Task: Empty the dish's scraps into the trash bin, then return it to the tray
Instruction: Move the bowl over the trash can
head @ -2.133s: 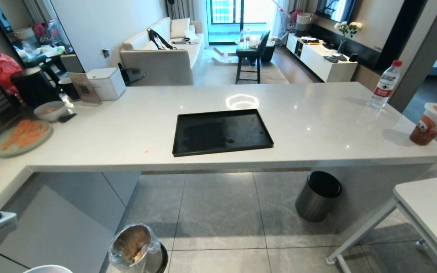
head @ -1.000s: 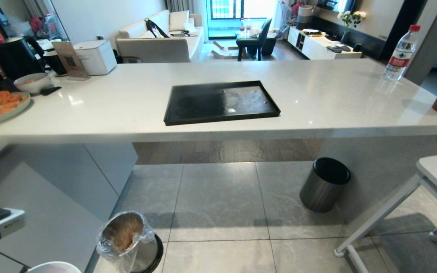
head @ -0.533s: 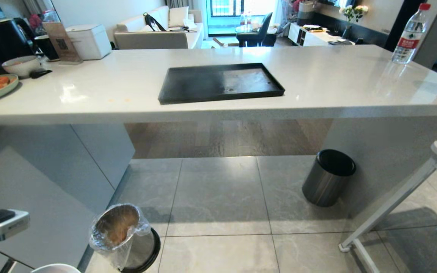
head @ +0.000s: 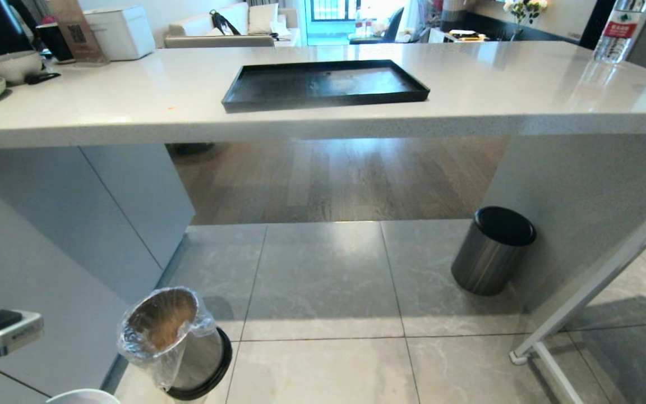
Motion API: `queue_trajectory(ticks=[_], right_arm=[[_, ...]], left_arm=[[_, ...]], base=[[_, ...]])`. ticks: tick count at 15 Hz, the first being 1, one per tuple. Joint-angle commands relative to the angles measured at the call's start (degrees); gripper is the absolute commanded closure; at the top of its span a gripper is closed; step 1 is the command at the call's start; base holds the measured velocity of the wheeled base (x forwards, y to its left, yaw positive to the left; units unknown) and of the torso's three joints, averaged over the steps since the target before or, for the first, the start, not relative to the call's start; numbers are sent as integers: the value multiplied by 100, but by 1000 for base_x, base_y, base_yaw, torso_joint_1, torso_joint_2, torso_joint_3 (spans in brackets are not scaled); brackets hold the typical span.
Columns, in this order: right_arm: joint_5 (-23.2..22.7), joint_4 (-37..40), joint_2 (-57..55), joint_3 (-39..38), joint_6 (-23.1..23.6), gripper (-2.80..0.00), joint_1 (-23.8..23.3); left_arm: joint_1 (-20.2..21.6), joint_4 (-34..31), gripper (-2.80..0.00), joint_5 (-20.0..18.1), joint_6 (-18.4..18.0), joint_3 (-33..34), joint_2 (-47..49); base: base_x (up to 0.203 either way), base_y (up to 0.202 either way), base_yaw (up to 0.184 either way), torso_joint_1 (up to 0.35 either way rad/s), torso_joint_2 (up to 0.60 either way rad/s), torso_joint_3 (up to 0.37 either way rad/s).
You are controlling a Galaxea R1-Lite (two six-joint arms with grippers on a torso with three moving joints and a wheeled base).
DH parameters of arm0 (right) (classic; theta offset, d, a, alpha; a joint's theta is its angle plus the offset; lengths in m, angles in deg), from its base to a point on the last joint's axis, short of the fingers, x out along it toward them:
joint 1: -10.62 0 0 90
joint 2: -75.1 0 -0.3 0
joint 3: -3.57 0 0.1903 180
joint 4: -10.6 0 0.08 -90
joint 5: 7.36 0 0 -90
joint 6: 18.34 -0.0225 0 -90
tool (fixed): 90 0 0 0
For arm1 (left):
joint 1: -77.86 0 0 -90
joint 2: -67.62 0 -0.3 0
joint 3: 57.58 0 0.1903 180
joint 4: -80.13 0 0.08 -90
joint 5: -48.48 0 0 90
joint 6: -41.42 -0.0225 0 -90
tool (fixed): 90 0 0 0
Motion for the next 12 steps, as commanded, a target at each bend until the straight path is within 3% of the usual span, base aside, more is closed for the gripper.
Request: queue_trajectory(ticks=[1, 3, 12], right_arm=[[5, -2, -6, 4, 0, 0, 1], [5, -2, -6, 3, 0, 0, 1], [5, -2, -3, 4, 4, 0, 1]], left_arm=[[3, -28, 0, 0, -2, -3, -1], [3, -28, 0, 0, -2, -3, -1], [11, -28, 0, 0, -2, 26, 7]], base=[[0, 0, 0, 27, 425, 462], [0, 0, 0, 0, 176, 208], [0, 0, 0, 0, 0, 0]])
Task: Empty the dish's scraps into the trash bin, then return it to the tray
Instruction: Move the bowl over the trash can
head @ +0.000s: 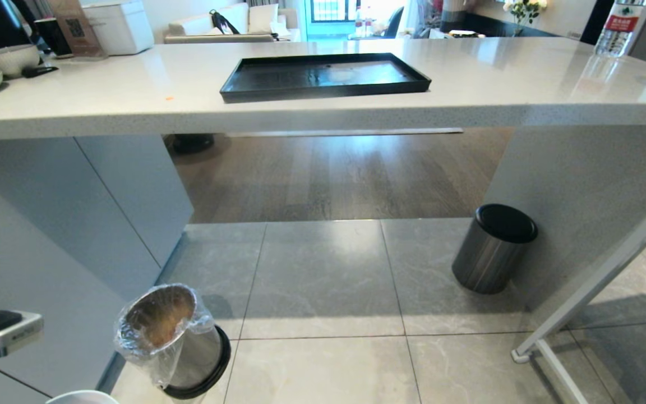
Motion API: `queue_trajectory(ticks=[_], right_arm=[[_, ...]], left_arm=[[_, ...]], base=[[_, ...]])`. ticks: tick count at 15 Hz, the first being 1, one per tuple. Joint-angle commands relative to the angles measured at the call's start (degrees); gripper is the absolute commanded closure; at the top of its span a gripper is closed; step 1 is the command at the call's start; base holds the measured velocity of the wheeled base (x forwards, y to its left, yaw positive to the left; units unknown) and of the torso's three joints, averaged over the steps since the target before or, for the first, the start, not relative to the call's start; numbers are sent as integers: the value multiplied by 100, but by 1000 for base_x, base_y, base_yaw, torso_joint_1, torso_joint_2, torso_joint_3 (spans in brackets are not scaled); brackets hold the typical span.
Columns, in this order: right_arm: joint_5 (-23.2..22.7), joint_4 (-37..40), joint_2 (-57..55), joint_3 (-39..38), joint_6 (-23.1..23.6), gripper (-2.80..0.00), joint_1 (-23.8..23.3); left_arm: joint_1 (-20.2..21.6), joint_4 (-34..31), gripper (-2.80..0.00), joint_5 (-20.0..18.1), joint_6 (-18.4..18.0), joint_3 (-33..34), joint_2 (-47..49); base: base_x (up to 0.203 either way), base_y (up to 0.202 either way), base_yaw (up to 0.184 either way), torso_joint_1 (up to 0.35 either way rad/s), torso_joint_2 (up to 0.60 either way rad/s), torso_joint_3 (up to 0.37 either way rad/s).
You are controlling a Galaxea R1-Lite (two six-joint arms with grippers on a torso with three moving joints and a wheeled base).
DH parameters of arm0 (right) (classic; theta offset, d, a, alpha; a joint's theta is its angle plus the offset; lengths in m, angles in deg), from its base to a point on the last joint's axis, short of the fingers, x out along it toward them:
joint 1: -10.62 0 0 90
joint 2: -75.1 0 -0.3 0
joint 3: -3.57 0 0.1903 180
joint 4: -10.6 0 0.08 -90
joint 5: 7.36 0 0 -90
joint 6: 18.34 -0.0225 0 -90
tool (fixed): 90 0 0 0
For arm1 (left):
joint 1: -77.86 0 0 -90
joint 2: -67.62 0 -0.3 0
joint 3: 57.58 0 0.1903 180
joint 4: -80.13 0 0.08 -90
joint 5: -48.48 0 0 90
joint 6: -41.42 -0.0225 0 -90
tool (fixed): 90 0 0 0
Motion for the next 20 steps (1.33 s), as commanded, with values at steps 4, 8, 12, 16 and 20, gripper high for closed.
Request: queue_trajectory(ticks=[4, 8, 12, 16, 20], right_arm=[[0, 6, 2, -1, 3, 0, 1], [-1, 6, 2, -8, 3, 0, 1], [-5, 6, 2, -1, 0, 0, 1], [3, 6, 2, -2, 7, 0, 1], [4, 6, 2, -9, -2, 0, 1]], left_arm=[[32, -29, 0, 1, 0, 17, 6], [40, -29, 0, -1, 0, 9, 6], [33, -29, 0, -8, 5, 61, -3], [40, -29, 0, 1, 0, 61, -3], [40, -29, 0, 1, 0, 61, -11]], base=[[0, 0, 0, 20, 88, 95], [0, 0, 0, 0, 0, 0], [0, 0, 0, 0, 0, 0], [0, 0, 0, 0, 0, 0], [0, 0, 0, 0, 0, 0]])
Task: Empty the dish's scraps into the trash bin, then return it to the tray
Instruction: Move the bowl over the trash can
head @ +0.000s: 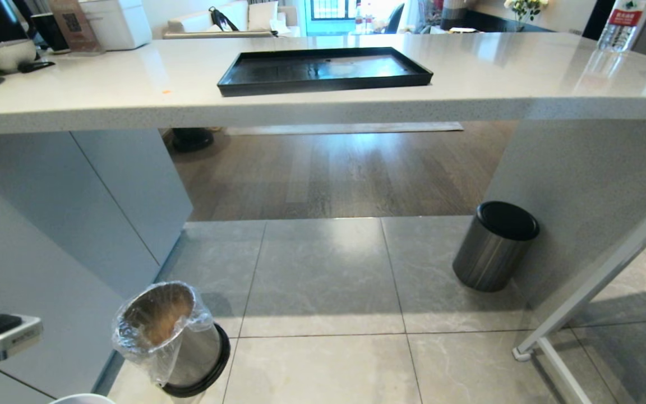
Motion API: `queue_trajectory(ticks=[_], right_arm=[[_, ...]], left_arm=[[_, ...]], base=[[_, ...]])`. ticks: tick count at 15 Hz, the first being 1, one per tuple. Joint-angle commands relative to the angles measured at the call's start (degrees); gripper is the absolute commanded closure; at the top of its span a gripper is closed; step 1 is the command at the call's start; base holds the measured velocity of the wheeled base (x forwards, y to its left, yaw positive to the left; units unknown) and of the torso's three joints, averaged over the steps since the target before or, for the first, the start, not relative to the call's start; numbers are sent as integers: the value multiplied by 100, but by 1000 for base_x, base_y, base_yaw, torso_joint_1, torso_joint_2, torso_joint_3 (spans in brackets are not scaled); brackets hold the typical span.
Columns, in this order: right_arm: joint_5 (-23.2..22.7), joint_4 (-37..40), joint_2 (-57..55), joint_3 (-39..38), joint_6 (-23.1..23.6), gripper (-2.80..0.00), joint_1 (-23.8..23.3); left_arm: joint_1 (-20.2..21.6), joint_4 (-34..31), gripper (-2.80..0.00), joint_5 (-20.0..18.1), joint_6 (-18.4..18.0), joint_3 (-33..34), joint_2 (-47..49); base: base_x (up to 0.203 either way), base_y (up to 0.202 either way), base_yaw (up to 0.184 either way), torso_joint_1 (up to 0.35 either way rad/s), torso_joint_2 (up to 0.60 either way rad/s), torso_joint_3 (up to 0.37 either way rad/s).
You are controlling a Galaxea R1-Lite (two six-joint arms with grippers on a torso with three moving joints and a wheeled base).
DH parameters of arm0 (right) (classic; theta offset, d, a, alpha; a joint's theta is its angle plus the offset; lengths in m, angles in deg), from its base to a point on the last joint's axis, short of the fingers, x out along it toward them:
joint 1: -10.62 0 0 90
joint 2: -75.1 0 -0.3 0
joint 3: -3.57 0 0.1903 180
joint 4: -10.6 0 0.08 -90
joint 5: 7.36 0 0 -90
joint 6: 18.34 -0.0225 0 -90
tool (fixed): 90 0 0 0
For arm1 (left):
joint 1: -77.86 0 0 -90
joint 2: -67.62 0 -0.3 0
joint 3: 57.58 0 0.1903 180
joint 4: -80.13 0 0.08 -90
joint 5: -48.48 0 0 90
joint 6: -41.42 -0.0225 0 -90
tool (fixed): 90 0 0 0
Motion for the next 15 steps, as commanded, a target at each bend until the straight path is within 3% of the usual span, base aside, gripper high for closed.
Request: queue_trajectory(ticks=[1, 15], right_arm=[[0, -2, 2, 1, -2, 0, 1], [0, -2, 2, 1, -2, 0, 1]], left_arm=[[3, -28, 0, -3, -10, 0, 1], [-6, -28, 0, 6, 175, 0, -8]], base=[[0, 0, 0, 0, 0, 0], [0, 0, 0, 0, 0, 0]])
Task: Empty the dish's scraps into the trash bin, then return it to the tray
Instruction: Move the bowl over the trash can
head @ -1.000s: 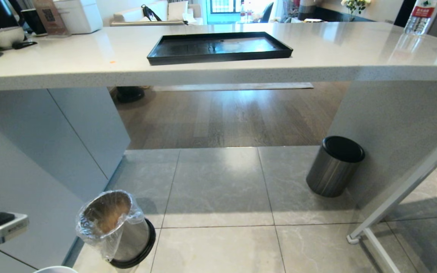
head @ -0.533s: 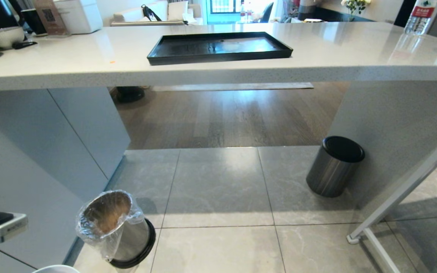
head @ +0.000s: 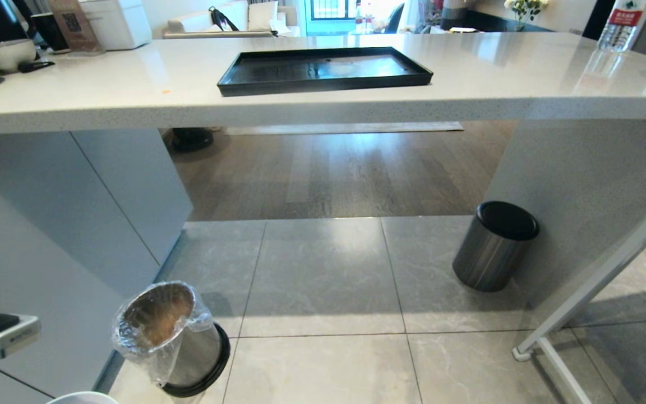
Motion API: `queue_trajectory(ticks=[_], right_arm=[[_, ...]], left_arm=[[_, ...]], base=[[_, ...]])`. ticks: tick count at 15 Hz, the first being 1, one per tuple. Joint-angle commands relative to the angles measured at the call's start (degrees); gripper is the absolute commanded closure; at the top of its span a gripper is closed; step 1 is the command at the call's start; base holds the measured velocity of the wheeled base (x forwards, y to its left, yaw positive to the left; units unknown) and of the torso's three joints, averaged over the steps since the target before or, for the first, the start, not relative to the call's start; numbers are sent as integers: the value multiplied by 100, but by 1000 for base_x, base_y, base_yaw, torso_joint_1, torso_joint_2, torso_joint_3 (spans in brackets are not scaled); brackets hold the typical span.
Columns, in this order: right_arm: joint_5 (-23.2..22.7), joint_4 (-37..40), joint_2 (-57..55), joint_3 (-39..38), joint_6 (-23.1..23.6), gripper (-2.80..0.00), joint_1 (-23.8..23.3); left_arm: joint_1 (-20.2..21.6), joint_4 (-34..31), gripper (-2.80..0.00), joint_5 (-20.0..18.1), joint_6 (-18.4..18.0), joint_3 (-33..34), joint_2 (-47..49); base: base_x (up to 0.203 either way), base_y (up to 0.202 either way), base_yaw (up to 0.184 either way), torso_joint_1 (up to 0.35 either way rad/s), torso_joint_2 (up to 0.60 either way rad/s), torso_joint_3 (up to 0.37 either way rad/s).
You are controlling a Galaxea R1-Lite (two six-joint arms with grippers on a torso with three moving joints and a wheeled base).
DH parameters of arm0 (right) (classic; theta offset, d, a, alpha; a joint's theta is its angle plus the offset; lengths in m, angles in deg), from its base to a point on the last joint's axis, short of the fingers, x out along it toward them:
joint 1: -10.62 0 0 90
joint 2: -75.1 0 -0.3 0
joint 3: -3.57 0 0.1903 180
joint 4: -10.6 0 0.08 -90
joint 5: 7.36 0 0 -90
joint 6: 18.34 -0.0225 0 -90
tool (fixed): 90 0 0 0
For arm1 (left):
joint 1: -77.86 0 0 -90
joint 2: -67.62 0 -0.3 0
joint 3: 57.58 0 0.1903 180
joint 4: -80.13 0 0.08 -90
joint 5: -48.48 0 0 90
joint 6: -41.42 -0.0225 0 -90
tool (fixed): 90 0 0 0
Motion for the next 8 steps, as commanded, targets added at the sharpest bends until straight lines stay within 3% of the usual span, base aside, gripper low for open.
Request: queue_trajectory(ticks=[1, 5, 8], right_arm=[[-6, -2, 2, -1, -2, 0, 1], [2, -2, 2, -1, -2, 0, 1], [-7, -2, 2, -1, -2, 0, 1]], left_arm=[[1, -25, 0, -2, -8, 9, 1], [1, -26, 0, -2, -8, 9, -8], [1, -25, 0, -2, -8, 8, -8]], base=[[0, 0, 0, 0, 0, 0], [0, 0, 0, 0, 0, 0], [3, -6, 133, 3, 2, 5]])
